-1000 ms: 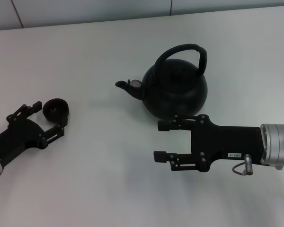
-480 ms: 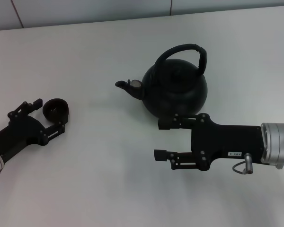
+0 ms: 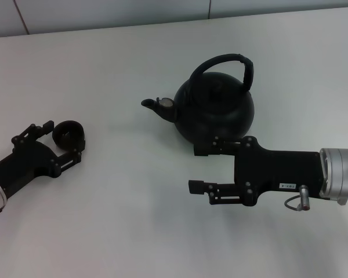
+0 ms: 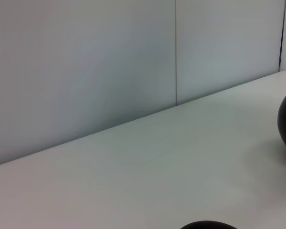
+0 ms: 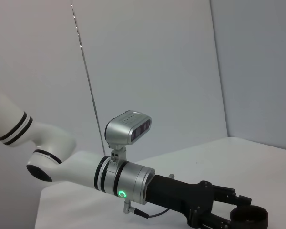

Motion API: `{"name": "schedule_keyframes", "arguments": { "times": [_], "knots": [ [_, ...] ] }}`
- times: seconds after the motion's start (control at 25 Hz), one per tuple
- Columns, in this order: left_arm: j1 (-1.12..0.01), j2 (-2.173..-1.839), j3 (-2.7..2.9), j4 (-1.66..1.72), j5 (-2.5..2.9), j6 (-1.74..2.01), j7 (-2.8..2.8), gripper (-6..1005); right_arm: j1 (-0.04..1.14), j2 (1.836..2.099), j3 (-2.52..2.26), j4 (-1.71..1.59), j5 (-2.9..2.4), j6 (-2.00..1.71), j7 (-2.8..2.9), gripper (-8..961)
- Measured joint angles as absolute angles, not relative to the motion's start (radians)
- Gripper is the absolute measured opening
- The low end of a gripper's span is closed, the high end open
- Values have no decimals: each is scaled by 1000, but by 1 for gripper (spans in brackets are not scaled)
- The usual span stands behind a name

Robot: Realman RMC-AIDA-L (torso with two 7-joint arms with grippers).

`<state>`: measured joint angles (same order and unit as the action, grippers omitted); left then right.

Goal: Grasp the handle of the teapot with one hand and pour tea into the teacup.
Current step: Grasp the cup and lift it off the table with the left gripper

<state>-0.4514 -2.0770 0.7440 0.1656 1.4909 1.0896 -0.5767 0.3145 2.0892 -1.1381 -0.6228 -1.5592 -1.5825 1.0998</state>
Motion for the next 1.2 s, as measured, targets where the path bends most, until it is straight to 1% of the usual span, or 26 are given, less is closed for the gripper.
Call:
{"name": "schedule_keyframes", "arguments": {
  "times": [0.48, 0.68, 1.2],
  "knots": [
    [-461, -2077, 748, 155, 1486, 1087, -577, 760, 314, 2088, -1142, -621, -1557, -1570, 1100, 737],
    [-462, -2077, 751, 155, 1486, 1093, -578, 683, 314, 2088, -1142, -621, -1557, -1570, 1100, 736],
    [-471, -2076, 842, 156, 1493, 1218, -602, 693, 314, 2088, -1146, -621, -1557, -1571, 1100, 737]
  ]
}}
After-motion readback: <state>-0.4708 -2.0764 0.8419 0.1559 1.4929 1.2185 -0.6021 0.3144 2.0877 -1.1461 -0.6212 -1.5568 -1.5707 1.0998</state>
